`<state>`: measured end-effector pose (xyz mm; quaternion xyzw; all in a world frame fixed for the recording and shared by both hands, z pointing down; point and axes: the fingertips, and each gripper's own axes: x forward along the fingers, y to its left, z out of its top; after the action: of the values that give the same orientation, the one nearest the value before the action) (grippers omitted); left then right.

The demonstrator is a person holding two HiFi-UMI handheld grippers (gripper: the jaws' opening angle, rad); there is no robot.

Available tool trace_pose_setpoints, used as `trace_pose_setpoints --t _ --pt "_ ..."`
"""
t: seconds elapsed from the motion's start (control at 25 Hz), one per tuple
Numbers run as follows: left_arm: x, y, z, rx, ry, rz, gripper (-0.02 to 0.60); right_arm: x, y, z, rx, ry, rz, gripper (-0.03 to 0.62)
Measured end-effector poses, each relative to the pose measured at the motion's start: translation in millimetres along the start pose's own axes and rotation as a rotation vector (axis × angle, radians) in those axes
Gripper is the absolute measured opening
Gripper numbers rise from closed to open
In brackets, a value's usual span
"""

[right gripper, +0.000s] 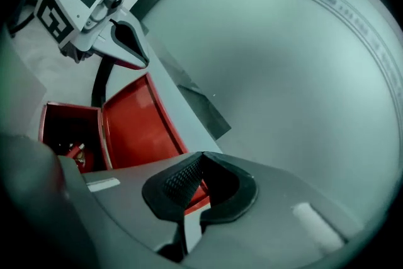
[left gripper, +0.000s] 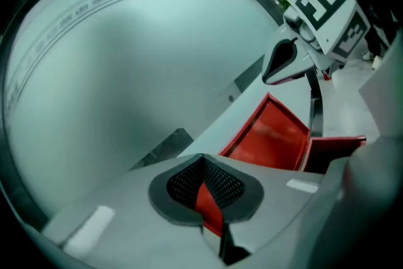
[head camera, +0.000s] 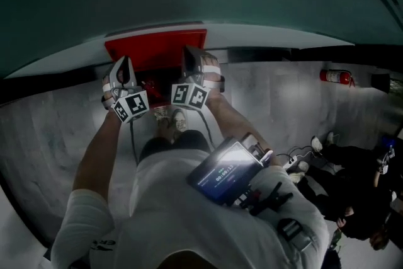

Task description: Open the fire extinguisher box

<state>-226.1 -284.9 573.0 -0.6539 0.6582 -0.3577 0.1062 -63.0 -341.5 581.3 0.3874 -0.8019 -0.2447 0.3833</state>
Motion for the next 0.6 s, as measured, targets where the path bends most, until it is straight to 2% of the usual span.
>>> trace_pose_setpoints --t 0.16,0.32,0.44,0.6 --pt "-55.1 5.2 18.6 -0.127 -0.001 0.043 0.003 -51.0 -9.3 0.3 0.162 -0.039 0.020 0.012" --pt "-77.0 1.6 16.2 -0.285 -0.004 0.039 0.003 -70.0 -3.6 -0.7 0.406 -0.066 0.116 0.012" --pt "-91.6 -2.6 12.1 -0.366 -0.016 0.026 0.003 -82.2 6.0 1.9 0.541 -0.088 0.175 0.012" --pt "-178.2 2.2 31.5 -0.429 -0.042 0.014 0.003 -163.9 5.6 22.8 0.721 -0.120 0.217 0.012"
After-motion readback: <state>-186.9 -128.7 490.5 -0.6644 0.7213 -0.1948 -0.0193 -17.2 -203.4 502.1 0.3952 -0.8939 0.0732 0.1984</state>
